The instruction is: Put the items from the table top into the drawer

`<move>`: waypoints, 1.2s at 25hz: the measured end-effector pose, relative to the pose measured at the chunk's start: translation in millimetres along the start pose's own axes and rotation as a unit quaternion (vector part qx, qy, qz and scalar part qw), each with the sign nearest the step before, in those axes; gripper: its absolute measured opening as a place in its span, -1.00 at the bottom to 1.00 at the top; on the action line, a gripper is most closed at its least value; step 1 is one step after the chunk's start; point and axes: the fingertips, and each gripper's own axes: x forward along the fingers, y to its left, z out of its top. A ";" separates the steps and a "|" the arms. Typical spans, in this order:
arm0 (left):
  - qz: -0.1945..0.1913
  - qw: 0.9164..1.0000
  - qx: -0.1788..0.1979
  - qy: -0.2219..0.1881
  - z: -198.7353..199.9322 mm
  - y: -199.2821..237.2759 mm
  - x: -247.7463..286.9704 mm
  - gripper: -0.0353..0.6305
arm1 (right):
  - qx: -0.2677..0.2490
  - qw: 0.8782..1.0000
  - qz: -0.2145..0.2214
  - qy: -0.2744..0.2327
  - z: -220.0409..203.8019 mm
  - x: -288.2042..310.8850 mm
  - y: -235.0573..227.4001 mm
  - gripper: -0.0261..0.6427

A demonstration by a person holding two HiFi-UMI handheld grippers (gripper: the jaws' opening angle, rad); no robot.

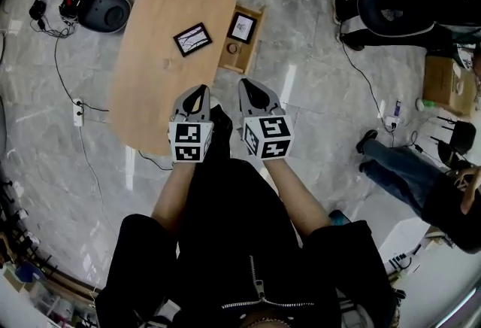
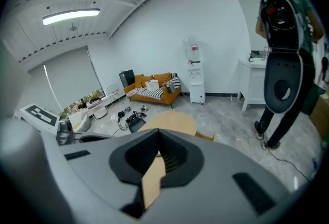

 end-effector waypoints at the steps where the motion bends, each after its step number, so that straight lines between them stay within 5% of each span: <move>1: 0.000 1.000 -0.004 0.000 3.3 6.4 6.2 -0.85 | -0.001 1.000 -0.001 0.002 6.2 8.6 -2.6 -0.89; 13: 0.009 1.000 -0.011 0.006 9.2 51.6 92.7 -0.85 | -0.017 0.998 0.045 0.033 26.1 97.7 -40.7 -0.89; 24: 0.035 0.999 -0.033 -0.003 -62.9 104.6 168.0 -0.85 | -0.049 0.981 0.140 0.124 -94.6 226.2 -43.3 -0.90; 30: 0.054 0.997 -0.053 -0.019 -107.9 127.5 191.9 -0.85 | -0.079 0.983 0.127 0.109 -131.4 289.0 -68.9 -0.89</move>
